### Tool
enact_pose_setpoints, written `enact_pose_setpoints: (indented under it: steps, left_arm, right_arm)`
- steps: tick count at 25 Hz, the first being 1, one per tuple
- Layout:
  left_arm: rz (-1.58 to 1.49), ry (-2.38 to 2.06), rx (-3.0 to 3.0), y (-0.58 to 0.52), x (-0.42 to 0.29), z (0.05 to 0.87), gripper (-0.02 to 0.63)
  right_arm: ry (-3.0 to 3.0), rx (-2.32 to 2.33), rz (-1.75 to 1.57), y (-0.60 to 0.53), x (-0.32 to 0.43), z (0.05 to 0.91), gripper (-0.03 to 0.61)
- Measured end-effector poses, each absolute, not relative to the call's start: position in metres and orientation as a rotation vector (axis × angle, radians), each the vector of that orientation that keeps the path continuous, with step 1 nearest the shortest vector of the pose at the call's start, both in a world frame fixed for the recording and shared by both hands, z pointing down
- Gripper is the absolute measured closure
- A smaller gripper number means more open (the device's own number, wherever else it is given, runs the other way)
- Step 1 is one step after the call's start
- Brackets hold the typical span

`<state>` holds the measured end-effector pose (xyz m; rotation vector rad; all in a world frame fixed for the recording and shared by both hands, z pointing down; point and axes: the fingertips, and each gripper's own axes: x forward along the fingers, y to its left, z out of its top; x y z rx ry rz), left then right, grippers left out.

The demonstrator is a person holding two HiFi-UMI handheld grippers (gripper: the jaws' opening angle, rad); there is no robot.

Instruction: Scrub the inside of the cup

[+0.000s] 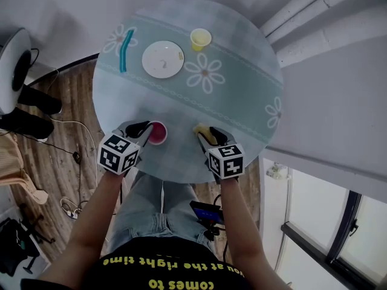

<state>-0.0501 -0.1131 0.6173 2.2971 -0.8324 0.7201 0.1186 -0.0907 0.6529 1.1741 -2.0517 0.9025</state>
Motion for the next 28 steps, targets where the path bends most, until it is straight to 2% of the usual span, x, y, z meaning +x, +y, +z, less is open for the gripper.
enact_pose_setpoints:
  steps: [5,13,24,28]
  left_arm:
    - [0.706,-0.843,2.289,-0.114,-0.052,0.616,0.583]
    - [0.703,-0.862,2.287,-0.117,-0.053,0.614,0.561]
    - [0.692,-0.903,2.288,-0.122,-0.060,0.607,0.506]
    - [0.647,-0.997,2.292,-0.130,-0.069,0.596,0.505]
  right_arm:
    - [-2.073,1.144,0.907,-0.089,0.114,0.652,0.327]
    - [-2.085,1.126,0.915,-0.089,0.111,0.651,0.279]
    - [-2.095,1.139,0.888,-0.091,0.115,0.644,0.281]
    - [-2.117,1.161,0.856,-0.094,0.115,0.635,0.313]
